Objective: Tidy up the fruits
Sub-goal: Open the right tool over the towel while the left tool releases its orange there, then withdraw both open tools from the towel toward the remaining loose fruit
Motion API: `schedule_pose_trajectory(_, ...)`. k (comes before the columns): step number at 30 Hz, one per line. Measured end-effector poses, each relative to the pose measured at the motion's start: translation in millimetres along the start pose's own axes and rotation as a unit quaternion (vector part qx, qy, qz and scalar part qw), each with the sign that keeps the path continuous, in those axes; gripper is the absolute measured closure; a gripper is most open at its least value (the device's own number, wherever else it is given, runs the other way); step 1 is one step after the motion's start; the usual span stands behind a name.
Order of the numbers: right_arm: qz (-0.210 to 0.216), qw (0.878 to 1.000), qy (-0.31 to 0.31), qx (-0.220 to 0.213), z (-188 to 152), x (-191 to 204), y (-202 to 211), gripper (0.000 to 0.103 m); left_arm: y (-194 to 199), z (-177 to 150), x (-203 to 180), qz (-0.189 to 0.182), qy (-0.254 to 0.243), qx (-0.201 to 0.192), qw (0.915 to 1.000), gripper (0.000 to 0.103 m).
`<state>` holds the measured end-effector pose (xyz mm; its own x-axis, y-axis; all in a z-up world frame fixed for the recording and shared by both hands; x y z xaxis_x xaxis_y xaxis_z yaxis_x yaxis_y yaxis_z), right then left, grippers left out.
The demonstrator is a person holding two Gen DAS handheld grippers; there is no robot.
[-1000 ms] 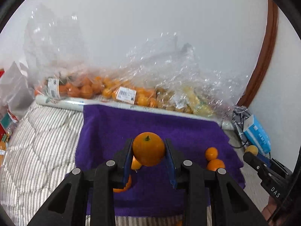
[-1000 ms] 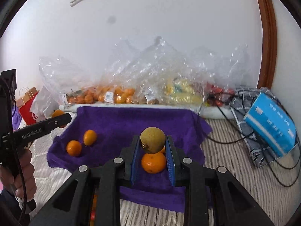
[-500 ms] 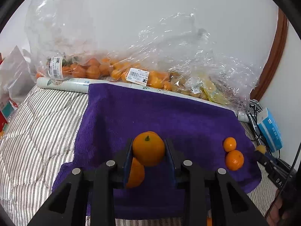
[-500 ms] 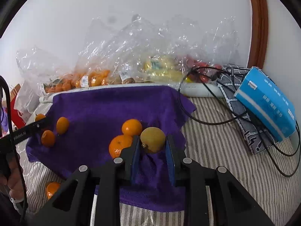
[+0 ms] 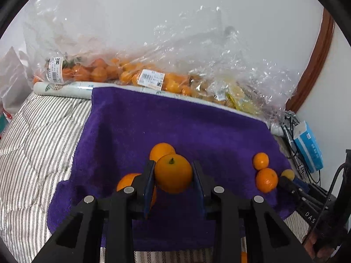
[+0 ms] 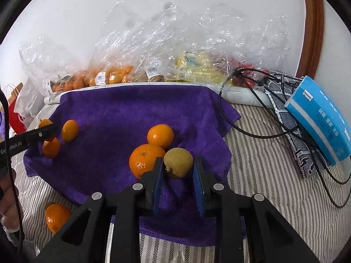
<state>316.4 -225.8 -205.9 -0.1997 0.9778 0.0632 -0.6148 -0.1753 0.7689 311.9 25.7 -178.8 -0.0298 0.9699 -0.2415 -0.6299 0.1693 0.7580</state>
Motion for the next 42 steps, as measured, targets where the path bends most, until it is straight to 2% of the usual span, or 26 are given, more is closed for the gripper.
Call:
schedule_pose_trajectory(10,0.002,1.0,0.005,-0.012,2,2,5,0.076,-11,-10,-11,0.006,-0.019,0.022,0.9996,0.072)
schedule_pose_trajectory(14,0.004,1.0,0.005,-0.029,3,3,11,0.065,-12,-12,-12,0.004,-0.02,0.025,0.9995,0.072)
schedule_pose_trajectory(16,0.006,0.999,0.004,-0.031,4,4,13,0.065,-11,-12,-13,0.0,-0.02,0.027,0.9994,0.072)
schedule_pose_trajectory(20,0.007,0.999,0.007,-0.04,4,6,16,0.058,-4,-10,-16,-0.019,-0.019,0.02,0.9994,0.065)
schedule_pose_trajectory(25,0.006,0.999,0.006,-0.05,5,10,23,0.058,7,-8,-22,-0.022,-0.026,0.006,0.9994,0.065)
schedule_pose_trajectory(32,0.0,0.997,0.004,-0.079,5,21,53,0.058,49,-5,-37,-0.021,-0.046,-0.025,0.9984,0.065)
schedule_pose_trajectory(39,-0.006,0.995,-0.008,-0.099,-8,27,104,0.054,89,-29,-29,-0.016,-0.052,-0.023,0.9983,0.065)
schedule_pose_trajectory(42,-0.004,0.996,-0.008,-0.087,-19,35,119,0.054,105,-45,-21,-0.015,-0.052,-0.017,0.9984,0.064)
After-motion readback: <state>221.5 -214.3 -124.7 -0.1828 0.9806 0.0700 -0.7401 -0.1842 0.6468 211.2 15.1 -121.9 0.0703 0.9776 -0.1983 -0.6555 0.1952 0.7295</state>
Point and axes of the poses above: each gripper's, at about its wrist camera, not at the fingertips, and y roughly against the way its jaws point, x to its left, z to its top, the point moved 4 cm from there along -y, roughly the way its jaws point, and after that the axes turned 4 degrees about x, right-handed, at the moved point
